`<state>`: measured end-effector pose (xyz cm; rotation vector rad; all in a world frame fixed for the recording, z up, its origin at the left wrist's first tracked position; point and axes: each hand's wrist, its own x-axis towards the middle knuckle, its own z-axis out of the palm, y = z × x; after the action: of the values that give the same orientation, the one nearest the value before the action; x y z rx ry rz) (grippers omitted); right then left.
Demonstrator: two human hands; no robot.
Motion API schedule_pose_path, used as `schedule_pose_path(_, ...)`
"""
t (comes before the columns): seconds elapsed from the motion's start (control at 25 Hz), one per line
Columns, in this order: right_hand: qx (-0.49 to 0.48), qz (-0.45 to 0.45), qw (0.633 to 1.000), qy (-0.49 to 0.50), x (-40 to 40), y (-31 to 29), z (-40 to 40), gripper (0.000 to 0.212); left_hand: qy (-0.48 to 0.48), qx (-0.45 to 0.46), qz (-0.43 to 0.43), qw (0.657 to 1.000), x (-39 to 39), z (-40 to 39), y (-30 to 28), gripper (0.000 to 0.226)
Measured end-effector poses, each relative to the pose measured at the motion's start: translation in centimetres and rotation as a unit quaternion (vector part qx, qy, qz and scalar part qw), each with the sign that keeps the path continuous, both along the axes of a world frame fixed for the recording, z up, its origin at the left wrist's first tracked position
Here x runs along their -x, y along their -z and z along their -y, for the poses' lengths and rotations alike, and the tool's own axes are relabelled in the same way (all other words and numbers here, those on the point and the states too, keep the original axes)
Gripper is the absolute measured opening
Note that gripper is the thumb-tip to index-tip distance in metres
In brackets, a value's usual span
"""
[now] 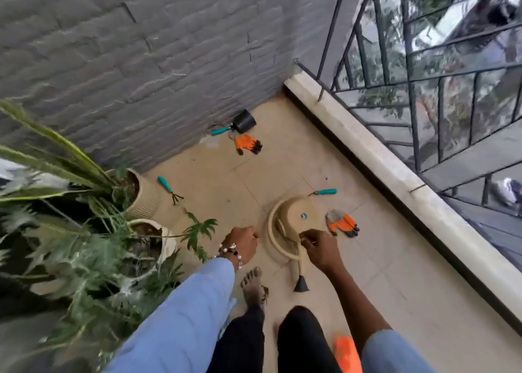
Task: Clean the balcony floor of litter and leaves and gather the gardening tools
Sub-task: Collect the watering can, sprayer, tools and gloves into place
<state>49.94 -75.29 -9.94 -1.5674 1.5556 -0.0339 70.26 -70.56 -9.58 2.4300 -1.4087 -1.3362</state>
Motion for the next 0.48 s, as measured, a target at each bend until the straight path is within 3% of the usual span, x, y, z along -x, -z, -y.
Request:
schedule_pose_path(0.28, -0.096, -0.043, 0.994, -0.007, -1.3, 13.6, 3.3, 0.022, -0.128, -0.076, -0.089, 0.985, -1.7, 7.1, 13.7, 0.015)
schedule_pose_path(0.48, -0.187, -0.029, 0.981, -0.044, -2.4, 29.6, 5.6, 0.031, -0.221, -0.127, -0.123, 0.959, -1.5, 11.4, 31.3, 0.012)
